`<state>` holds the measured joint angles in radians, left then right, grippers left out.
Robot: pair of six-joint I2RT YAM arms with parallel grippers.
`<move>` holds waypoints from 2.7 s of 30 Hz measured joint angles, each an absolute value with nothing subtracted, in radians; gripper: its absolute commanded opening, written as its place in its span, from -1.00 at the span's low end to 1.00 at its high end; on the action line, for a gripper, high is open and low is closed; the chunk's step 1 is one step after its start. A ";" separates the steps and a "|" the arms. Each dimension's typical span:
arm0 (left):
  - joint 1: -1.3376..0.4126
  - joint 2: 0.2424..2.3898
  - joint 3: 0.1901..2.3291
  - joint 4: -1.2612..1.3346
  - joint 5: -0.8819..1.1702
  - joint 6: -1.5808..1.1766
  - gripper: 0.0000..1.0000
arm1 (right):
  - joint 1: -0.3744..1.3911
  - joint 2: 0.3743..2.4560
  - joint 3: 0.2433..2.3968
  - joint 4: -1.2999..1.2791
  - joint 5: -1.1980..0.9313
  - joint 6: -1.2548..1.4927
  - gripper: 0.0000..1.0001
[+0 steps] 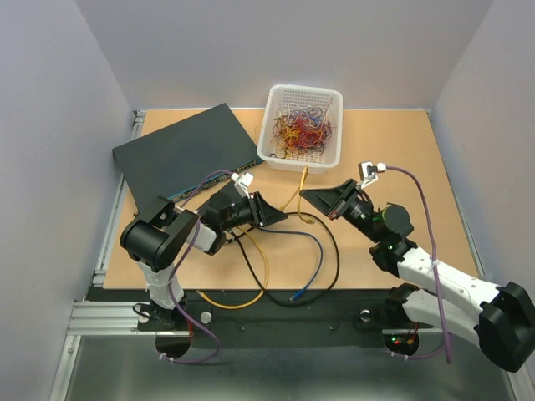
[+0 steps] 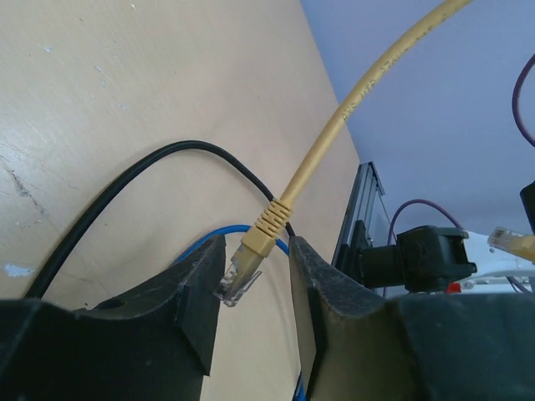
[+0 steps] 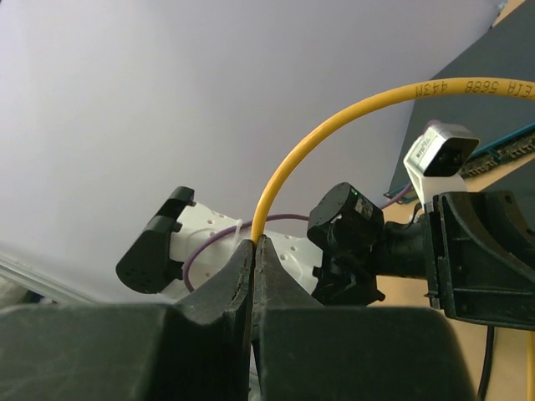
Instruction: Insert the plug into the switch port
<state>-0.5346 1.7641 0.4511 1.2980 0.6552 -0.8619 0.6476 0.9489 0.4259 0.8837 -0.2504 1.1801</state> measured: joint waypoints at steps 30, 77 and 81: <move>-0.535 1.345 0.521 0.543 0.366 -0.547 -1.00 | 0.648 0.591 0.779 0.106 -0.069 0.404 0.54; -0.725 0.793 0.526 -0.087 0.455 -0.614 -1.00 | 1.273 1.263 0.733 0.052 0.524 -0.259 0.48; -0.726 0.783 0.526 -0.110 0.461 -0.614 -1.00 | 1.273 1.258 0.736 0.070 0.539 -0.270 0.49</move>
